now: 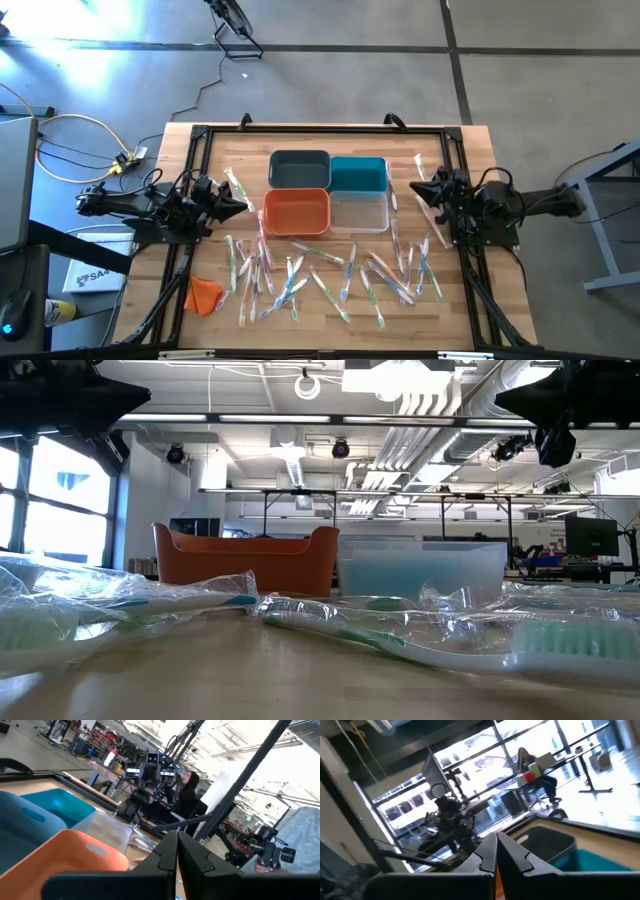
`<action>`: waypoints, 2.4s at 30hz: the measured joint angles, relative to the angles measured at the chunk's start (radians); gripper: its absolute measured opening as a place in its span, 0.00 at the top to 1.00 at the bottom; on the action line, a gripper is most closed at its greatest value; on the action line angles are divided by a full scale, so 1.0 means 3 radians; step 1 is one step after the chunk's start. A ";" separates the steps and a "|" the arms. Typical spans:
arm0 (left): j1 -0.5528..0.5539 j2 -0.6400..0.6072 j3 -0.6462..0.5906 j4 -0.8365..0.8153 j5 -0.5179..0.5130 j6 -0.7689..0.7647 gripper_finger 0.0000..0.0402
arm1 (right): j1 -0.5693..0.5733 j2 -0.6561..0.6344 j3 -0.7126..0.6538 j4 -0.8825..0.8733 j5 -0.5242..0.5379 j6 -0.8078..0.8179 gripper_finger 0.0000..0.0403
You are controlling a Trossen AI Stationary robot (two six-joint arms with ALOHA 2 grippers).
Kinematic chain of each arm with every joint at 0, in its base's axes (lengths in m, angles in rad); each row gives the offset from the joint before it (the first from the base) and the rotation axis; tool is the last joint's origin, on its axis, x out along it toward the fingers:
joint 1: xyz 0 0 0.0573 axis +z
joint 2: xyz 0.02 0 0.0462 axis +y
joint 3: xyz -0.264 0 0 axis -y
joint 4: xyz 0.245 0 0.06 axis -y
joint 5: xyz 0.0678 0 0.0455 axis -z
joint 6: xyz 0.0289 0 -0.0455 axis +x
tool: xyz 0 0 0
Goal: Pick & Place Toothbrushes
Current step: Put the green toothbrush into the right blue bin
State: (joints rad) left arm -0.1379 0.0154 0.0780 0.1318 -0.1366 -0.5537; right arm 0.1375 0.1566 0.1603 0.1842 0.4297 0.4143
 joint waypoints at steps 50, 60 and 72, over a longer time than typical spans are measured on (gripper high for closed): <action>0.0000 -0.0001 -0.0001 -0.0048 -0.0048 -0.0020 0.98 | -0.0659 0.2162 0.1903 -0.2269 0.0132 0.1260 0.99; 0.0000 -0.0001 -0.0001 -0.0100 -0.0048 -0.0013 0.98 | -0.1068 0.2449 0.1903 -0.2353 -0.0171 0.1266 0.99; 0.0000 -0.0001 -0.0001 -0.0099 -0.0202 -0.0013 0.98 | -0.1565 0.2789 0.1903 -0.2544 -0.0402 0.1264 0.99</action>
State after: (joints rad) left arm -0.1379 0.0151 0.0776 0.1020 -0.1973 -0.5575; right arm -0.3321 0.9933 0.7311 -0.5791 0.3092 0.7935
